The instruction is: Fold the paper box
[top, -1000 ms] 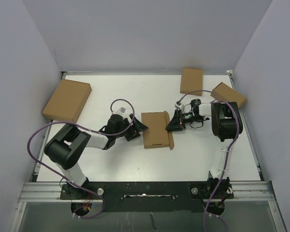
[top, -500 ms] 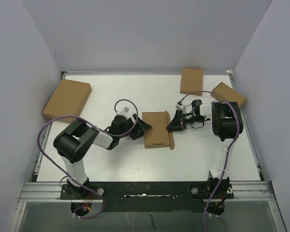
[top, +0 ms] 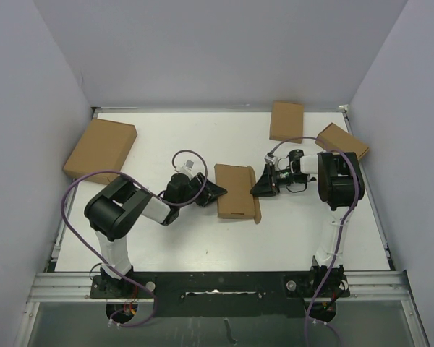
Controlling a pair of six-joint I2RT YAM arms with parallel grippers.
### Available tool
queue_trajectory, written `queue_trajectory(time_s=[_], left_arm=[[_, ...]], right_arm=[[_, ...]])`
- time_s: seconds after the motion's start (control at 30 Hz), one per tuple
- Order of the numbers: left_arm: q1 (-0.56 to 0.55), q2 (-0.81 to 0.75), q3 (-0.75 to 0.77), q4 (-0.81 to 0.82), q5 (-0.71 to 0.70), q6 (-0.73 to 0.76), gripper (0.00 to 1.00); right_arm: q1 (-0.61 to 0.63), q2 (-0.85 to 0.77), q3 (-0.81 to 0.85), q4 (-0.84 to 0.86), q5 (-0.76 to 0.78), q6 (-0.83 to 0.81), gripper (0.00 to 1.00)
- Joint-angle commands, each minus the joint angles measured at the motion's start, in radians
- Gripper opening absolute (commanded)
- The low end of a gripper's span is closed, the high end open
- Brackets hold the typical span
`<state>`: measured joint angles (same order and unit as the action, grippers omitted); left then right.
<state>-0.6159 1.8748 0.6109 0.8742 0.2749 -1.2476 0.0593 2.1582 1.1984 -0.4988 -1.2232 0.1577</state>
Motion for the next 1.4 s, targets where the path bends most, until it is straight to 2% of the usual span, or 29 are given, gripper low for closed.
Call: queue_trajectory(time_s=[0.0, 0.1, 0.3, 0.53, 0.63, 0.73, 0.9, 1.03, 1.1, 1.37], left_arm=[[-0.005, 0.023, -0.008, 0.147, 0.017, -0.004, 0.32], [0.001, 0.020, -0.028, 0.187, 0.026, -0.002, 0.29], [0.048, -0.031, -0.075, 0.219, 0.082, 0.027, 0.28], [0.124, -0.155, -0.132, 0.171, 0.177, 0.067, 0.28], [0.166, -0.212, -0.140, 0.100, 0.224, 0.059, 0.28], [0.196, -0.273, -0.142, 0.008, 0.261, 0.060, 0.28], [0.246, -0.368, -0.143, -0.083, 0.319, 0.059, 0.28], [0.295, -0.433, -0.138, -0.150, 0.364, 0.048, 0.28], [0.318, -0.466, -0.136, -0.189, 0.401, 0.046, 0.28], [0.363, -0.541, -0.152, -0.266, 0.440, 0.035, 0.28]], right_arm=[[-0.001, -0.011, -0.003, 0.032, 0.034, -0.046, 0.27], [-0.002, -0.050, 0.010, 0.026, -0.005, -0.072, 0.30], [-0.003, -0.188, 0.026, -0.012, -0.027, -0.166, 0.40], [-0.001, -0.377, 0.008, -0.041, 0.022, -0.346, 0.41], [0.007, -0.469, -0.026, -0.023, 0.036, -0.436, 0.42], [0.020, -0.562, -0.094, 0.011, 0.009, -0.581, 0.46], [0.039, -0.737, -0.273, 0.091, -0.065, -0.917, 0.60], [0.084, -0.868, -0.433, 0.075, -0.099, -1.303, 0.82], [0.119, -0.908, -0.474, 0.053, -0.087, -1.464, 0.88], [0.295, -0.897, -0.527, 0.153, 0.094, -1.533, 0.85]])
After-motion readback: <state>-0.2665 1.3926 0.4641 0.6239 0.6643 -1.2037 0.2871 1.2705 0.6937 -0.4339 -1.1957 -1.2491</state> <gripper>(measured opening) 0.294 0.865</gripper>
